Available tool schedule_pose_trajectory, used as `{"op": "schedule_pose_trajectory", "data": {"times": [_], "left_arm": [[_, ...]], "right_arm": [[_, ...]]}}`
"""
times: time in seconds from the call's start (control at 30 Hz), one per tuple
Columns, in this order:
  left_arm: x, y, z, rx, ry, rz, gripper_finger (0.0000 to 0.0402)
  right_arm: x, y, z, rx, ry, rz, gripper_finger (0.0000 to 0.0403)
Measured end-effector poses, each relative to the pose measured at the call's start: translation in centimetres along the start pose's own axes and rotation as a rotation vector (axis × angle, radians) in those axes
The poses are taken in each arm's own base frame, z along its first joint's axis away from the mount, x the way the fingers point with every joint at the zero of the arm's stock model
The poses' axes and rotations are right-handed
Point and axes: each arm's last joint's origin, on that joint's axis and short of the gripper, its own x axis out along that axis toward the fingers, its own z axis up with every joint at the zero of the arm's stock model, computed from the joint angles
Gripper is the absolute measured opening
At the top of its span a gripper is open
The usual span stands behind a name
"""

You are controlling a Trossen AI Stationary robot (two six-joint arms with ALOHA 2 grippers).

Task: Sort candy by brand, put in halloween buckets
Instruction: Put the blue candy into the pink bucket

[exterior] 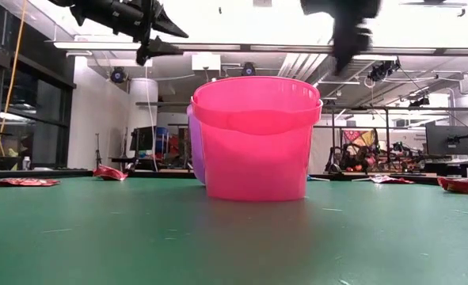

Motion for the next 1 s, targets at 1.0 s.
{"op": "schedule_pose_trajectory", "data": {"times": [1.0], "left_arm": [[5.7,17.1,-11.2,-0.724,0.592,1.35,0.0202]], "right_arm": [[3.1,-3.2,-3.2,0.201,-0.15,0.105,0.0252]]}}
